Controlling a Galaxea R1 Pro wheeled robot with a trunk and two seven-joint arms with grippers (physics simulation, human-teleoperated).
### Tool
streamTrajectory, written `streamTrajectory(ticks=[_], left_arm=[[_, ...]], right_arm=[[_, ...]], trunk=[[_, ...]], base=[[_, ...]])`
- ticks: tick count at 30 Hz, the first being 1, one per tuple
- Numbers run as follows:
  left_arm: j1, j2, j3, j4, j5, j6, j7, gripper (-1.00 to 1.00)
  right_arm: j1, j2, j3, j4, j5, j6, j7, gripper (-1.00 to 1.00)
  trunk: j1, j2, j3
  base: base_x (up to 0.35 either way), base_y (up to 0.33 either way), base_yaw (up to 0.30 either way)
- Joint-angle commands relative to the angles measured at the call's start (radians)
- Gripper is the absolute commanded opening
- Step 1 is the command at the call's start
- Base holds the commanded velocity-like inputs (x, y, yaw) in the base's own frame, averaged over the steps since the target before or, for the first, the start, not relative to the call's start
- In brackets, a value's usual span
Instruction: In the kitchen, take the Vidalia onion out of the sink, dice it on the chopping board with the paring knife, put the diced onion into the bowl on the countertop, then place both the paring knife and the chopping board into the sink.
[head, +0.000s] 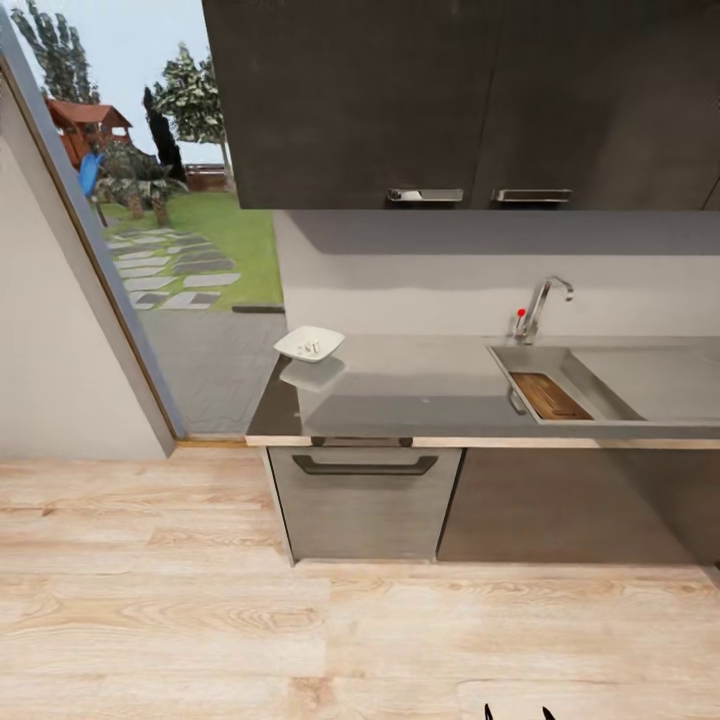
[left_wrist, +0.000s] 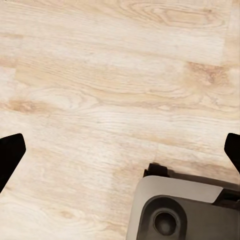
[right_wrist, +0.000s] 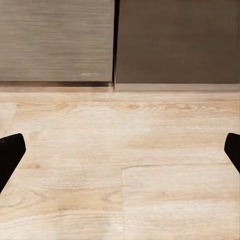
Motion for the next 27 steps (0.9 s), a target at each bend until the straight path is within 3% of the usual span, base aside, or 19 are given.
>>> streamTrajectory(ticks=[1, 27], left_arm=[[-0.001, 0.0, -0.009, 0.0, 0.002, -0.002, 0.007, 1.0], [-0.001, -0.002, -0.009, 0.0, 0.002, -0.003, 0.007, 1.0]], right_arm=[[-0.001, 0.0, -0.008, 0.001, 0.01, -0.003, -0.003, 1.0], [-0.001, 0.0, -0.007, 0.001, 0.009, -0.003, -0.003, 1.0]], trunk=[[0.001, -0.002, 0.0], [0.001, -0.002, 0.041]], base=[[0.0, 0.0, 0.0], [0.0, 0.0, 0.0]])
